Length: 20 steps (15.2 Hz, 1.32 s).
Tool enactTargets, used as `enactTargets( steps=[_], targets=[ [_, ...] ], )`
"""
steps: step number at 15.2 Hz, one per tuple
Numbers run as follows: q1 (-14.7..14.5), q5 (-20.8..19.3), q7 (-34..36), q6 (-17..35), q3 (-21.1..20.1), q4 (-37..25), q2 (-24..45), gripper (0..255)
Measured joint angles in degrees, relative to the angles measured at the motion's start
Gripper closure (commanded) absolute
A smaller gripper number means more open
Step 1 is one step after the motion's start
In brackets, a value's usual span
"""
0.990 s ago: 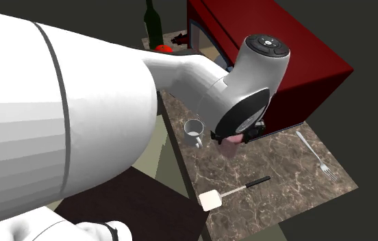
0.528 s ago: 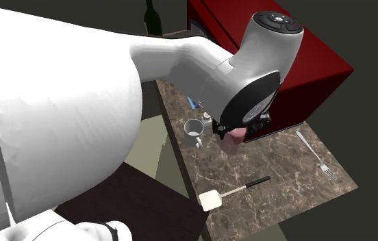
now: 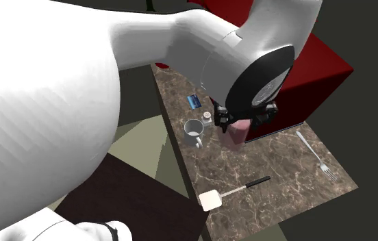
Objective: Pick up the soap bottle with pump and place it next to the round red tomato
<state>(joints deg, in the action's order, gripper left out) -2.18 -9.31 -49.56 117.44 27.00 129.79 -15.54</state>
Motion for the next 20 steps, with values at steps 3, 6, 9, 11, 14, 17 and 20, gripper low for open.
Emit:
enactTargets(
  steps=[3,6,9,11,14,17,20],
  targets=[
    [-0.04,-0.10,0.19,-2.55,-0.40,-1.77,-0.82,255],
    [-0.16,-0.01,0.27,-4.88,-0.72,-3.78,-1.13,255],
    [-0.17,-0.10,0.32,-7.26,-1.03,-5.51,-1.83,255],
    [-0.19,-0.10,0.32,-8.74,-1.20,-6.73,-2.09,255],
    [-1.02,0.62,1.64,-9.82,-2.21,-8.59,-1.12,255],
    [-2.50,1.67,4.48,-10.14,-4.14,-10.13,0.49,255],
    [-4.36,2.96,8.06,-10.21,-6.49,-12.04,2.75,255]
  ],
)
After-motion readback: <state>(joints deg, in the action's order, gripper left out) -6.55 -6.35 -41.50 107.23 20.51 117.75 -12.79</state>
